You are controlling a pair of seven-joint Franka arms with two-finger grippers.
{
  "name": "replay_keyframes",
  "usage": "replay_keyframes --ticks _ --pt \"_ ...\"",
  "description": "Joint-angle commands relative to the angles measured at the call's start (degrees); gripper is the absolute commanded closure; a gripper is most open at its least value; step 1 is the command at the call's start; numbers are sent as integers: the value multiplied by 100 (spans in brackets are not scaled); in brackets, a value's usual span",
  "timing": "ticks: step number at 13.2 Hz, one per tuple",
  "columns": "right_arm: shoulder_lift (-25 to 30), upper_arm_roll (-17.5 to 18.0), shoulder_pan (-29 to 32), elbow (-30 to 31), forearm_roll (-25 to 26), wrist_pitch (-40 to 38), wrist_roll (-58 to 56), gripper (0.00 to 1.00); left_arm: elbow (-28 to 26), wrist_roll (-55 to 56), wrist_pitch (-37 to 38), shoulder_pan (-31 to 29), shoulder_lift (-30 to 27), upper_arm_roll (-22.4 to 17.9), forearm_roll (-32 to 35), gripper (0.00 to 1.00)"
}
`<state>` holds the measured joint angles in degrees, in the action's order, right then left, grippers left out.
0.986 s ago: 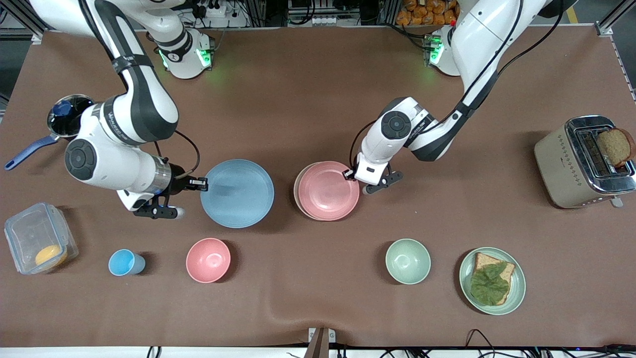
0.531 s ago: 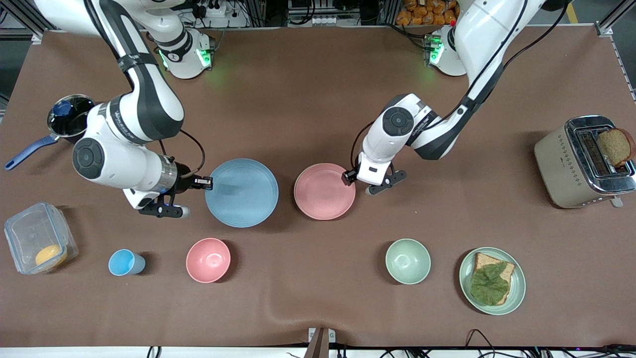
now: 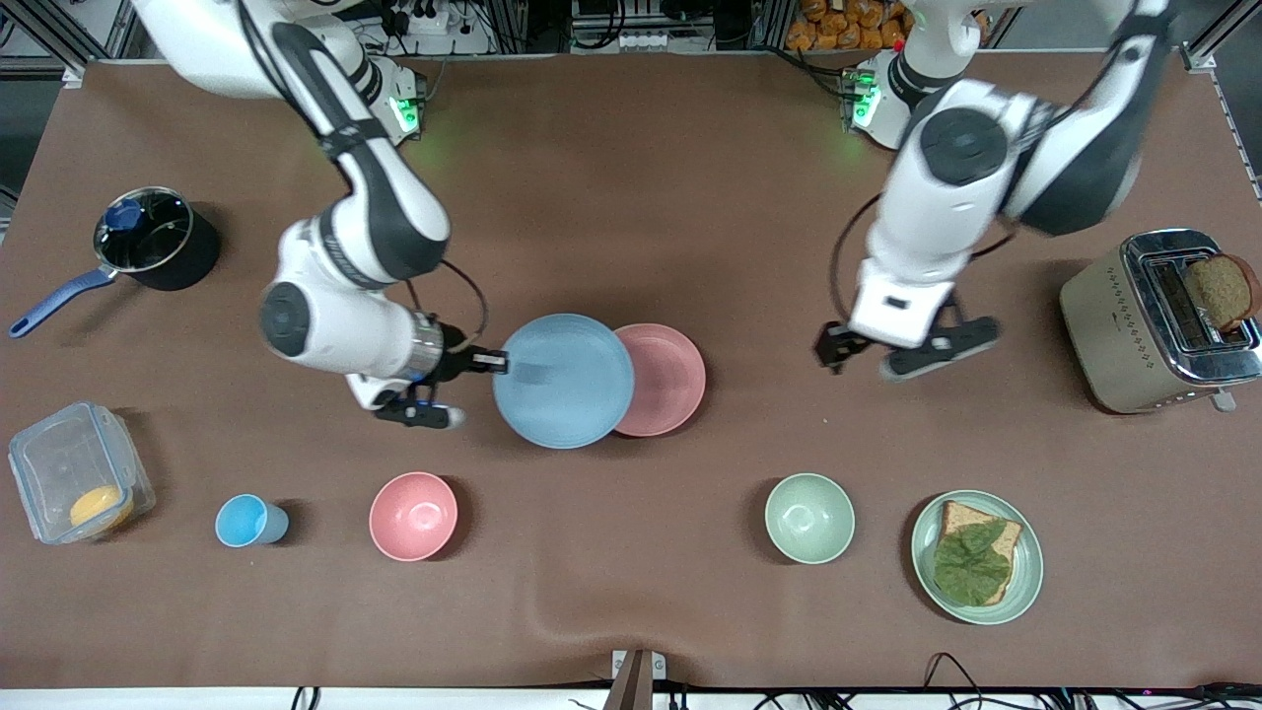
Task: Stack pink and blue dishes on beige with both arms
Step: 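Lower the blue plate onto the pink plate while the left gripper withdraws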
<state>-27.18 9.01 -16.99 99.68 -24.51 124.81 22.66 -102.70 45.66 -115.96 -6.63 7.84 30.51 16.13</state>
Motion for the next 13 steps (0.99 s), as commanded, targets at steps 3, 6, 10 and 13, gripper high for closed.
replay_keyframes --ticks 3,6,10,13 --pt "-542 -48 -410 -107 -458 797 291 100 1320 -1663 1724 -609 -318 43 -435 0" --pt "-674 -48 -638 -107 -520 1105 501 100 1516 -2742 1945 -491 -510 -654 -725 0" --pt "-824 -48 -902 -80 -520 1370 765 100 1525 -3404 2209 303 -678 -1925 -1147 0" --pt "-859 -57 -929 -54 -520 1405 775 100 1533 -3475 2218 163 -669 -1908 -1156 0"
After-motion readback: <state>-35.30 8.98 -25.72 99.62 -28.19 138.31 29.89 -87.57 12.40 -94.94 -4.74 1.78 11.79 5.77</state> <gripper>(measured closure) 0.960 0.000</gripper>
